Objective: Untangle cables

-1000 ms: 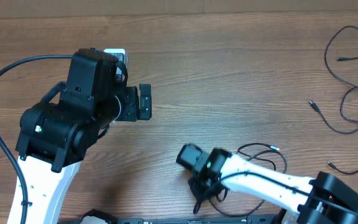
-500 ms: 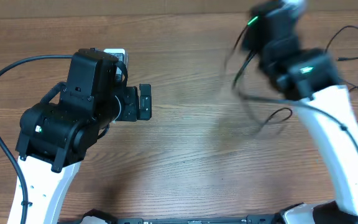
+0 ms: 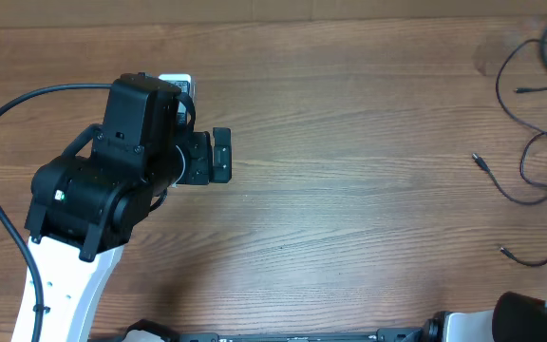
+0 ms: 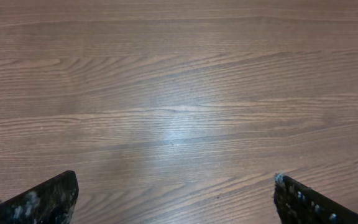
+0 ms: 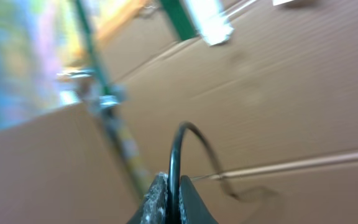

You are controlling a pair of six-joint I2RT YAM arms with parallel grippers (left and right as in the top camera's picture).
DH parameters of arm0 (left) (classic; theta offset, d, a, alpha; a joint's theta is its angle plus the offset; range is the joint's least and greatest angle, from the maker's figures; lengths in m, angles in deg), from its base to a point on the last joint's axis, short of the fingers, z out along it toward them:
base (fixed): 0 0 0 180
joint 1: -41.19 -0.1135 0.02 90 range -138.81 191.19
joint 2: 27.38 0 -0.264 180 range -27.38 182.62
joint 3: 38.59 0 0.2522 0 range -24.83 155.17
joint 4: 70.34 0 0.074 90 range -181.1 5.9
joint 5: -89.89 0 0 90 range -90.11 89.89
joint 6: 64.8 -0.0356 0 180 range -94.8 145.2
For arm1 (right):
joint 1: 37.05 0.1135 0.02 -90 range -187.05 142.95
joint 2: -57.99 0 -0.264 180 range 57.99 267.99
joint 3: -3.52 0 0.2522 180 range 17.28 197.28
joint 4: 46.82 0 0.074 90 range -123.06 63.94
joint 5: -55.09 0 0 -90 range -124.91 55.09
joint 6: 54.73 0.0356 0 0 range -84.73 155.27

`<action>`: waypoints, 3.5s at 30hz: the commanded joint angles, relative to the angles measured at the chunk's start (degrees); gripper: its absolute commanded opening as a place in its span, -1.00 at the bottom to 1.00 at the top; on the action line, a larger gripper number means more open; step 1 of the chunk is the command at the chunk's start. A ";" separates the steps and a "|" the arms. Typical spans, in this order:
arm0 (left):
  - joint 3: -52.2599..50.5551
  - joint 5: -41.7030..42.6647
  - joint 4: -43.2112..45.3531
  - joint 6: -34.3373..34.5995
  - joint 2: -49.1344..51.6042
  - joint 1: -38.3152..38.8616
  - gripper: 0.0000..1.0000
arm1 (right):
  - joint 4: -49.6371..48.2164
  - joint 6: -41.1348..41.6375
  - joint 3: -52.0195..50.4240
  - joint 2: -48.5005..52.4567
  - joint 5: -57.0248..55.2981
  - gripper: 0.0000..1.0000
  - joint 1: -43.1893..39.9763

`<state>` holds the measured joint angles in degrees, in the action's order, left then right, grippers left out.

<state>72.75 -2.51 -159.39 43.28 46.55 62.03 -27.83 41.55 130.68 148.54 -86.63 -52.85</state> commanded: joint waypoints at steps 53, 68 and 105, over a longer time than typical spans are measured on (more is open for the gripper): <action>1.20 -0.39 0.11 0.15 -0.09 -0.24 1.00 | 63.21 16.20 -2.58 12.35 63.89 1.00 -10.58; 1.20 -0.39 0.11 0.15 -0.09 -0.24 0.99 | 74.58 16.24 -2.58 12.35 63.82 1.00 22.62; -6.73 -2.69 0.72 -0.07 -0.70 -0.22 1.00 | 74.62 16.24 -2.58 12.35 63.82 1.00 23.19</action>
<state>72.03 -2.66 -160.00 43.28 46.51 62.03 47.12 57.77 127.82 161.41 -22.39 -29.53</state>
